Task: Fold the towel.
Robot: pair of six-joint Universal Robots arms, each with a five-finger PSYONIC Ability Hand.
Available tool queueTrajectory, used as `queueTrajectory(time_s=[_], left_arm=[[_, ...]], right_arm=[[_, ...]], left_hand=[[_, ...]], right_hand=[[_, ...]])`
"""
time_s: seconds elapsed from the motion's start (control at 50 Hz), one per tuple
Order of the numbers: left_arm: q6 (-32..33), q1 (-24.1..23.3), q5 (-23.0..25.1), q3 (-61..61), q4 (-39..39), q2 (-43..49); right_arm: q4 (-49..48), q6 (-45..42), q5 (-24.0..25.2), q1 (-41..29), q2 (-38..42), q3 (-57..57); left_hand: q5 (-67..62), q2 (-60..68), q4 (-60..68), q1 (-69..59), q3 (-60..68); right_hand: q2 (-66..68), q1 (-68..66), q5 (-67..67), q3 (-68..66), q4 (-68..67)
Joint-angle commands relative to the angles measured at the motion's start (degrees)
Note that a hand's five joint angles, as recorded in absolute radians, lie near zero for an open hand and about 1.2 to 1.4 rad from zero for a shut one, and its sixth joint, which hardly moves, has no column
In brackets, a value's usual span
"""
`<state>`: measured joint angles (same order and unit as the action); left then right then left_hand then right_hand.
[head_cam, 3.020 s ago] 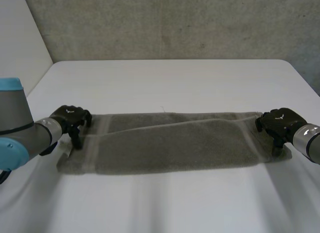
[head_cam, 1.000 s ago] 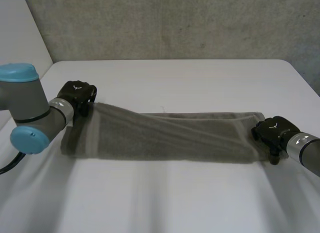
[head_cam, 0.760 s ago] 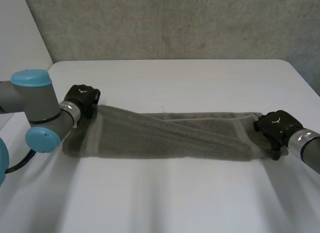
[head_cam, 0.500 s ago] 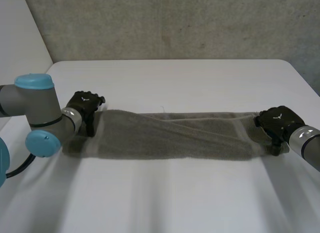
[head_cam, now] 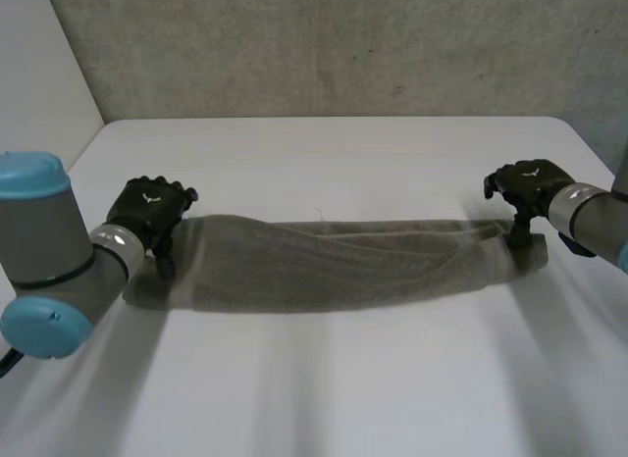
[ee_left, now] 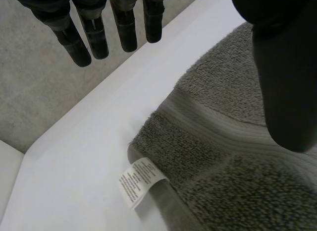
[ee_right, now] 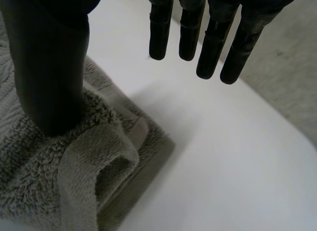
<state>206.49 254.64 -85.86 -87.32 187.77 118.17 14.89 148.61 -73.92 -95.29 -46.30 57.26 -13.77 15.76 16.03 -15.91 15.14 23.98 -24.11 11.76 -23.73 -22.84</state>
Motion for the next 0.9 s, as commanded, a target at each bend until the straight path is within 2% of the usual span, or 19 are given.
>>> queueTrajectory(time_s=[0.02,0.12,0.38,0.66,0.9], left_arm=[[0.0,-1.0,0.0,-2.7,3.3,0.3],[-0.2,-1.1,0.0,-2.7,3.4,0.8],[-2.5,-1.1,-0.2,-4.0,5.9,0.7],[-4.3,-1.0,0.1,-4.8,6.3,0.3],[-4.3,-0.9,0.1,-4.9,7.2,0.7]], right_arm=[[8.1,1.2,0.0,0.0,3.9,-9.3],[8.6,4.8,0.0,0.3,3.8,-13.3],[10.7,7.8,-0.3,0.5,6.0,-19.7],[11.6,7.3,-0.1,0.1,13.7,-18.8],[9.6,7.2,-1.3,0.0,16.4,-19.0]], left_hand=[[12.5,-4.5,-4.8,4.7,-3.9],[12.5,-4.5,-4.8,4.7,-3.9],[12.7,-4.7,-5.0,4.9,-4.1],[12.7,-4.7,-5.0,4.9,-4.1],[12.7,-4.7,-5.0,4.9,-4.1]], right_hand=[[-1.4,1.6,0.8,1.2,0.3],[-1.3,1.4,0.9,1.0,0.1],[-1.3,1.4,0.9,1.0,0.1],[5.1,-5.0,7.3,-5.4,-6.2],[10.6,-10.5,12.9,-10.9,-11.8]])
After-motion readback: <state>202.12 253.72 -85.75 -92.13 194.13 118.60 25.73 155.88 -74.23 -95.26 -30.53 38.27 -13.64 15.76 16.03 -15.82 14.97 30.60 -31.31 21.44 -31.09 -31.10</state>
